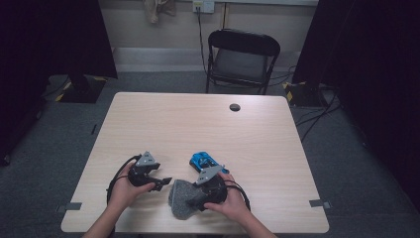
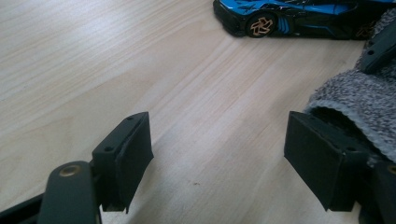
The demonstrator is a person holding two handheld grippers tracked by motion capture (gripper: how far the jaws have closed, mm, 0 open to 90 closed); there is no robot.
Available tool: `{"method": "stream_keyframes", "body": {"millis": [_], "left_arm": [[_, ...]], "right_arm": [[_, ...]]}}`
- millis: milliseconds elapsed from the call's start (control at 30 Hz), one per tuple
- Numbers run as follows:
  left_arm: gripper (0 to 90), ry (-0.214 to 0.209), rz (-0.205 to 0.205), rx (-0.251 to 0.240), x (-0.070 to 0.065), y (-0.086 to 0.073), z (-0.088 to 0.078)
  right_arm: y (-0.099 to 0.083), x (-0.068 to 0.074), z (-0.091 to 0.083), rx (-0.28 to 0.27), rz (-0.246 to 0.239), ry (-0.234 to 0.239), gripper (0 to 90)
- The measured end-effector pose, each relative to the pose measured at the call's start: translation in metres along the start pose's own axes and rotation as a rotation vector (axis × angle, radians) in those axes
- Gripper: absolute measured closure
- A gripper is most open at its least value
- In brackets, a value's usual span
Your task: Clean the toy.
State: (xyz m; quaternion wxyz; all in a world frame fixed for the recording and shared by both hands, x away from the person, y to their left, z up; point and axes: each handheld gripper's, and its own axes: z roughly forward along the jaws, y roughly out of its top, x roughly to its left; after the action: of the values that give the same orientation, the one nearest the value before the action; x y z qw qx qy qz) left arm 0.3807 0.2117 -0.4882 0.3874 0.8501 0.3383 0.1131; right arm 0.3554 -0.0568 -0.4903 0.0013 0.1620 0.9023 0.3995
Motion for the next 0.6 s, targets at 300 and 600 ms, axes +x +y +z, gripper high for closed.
{"method": "stream_keyframes", "body": {"millis": [300, 600], "left_arm": [[24.4, 0.001, 0.008, 0.001, 0.0001, -0.0009, -0.0006], [24.3, -0.003, 0.008, -0.011, -0.001, 0.0013, -0.0018]], "right_arm": [[-0.006, 0.0014, 0.0022, -0.035, 0.029, -0.054, 30.5], [-0.0058, 0.004, -0.0012, -0.018, 0.004, -0.062, 62.6]]}}
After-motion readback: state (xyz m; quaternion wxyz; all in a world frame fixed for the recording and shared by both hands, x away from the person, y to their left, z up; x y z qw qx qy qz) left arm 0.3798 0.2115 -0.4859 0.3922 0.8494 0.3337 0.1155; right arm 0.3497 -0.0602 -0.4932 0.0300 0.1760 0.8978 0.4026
